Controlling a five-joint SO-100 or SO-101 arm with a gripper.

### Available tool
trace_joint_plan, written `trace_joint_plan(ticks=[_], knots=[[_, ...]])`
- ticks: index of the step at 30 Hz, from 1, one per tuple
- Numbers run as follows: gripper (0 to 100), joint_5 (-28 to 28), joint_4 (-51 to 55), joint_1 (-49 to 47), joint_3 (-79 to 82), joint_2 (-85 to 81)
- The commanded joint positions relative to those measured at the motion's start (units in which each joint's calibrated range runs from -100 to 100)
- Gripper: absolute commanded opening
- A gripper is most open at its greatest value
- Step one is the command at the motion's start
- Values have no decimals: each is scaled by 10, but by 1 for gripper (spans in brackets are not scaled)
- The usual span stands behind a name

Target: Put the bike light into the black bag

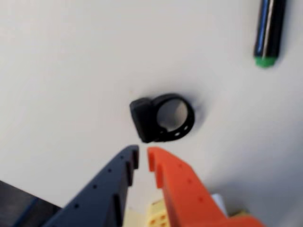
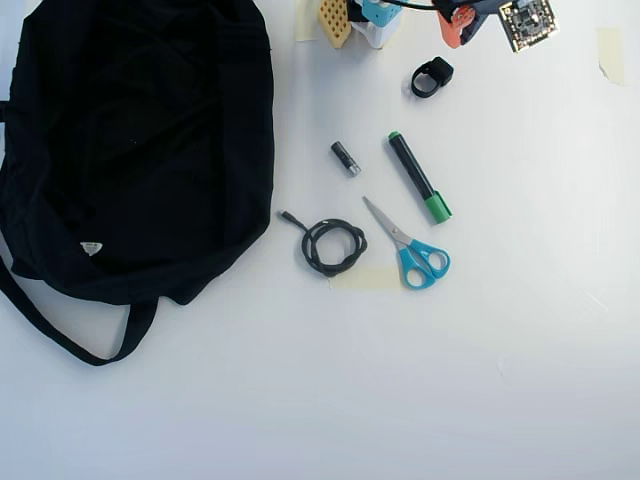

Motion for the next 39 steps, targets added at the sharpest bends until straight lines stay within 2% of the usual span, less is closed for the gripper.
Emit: trace_joint_plan(ticks=[1, 16, 28, 39], knots=[[2, -31, -14, -26, 17, -9], [3, -56, -125, -45, 145, -9], [27, -57, -133, -45, 147, -9], [29, -57, -157, -46, 150, -8]])
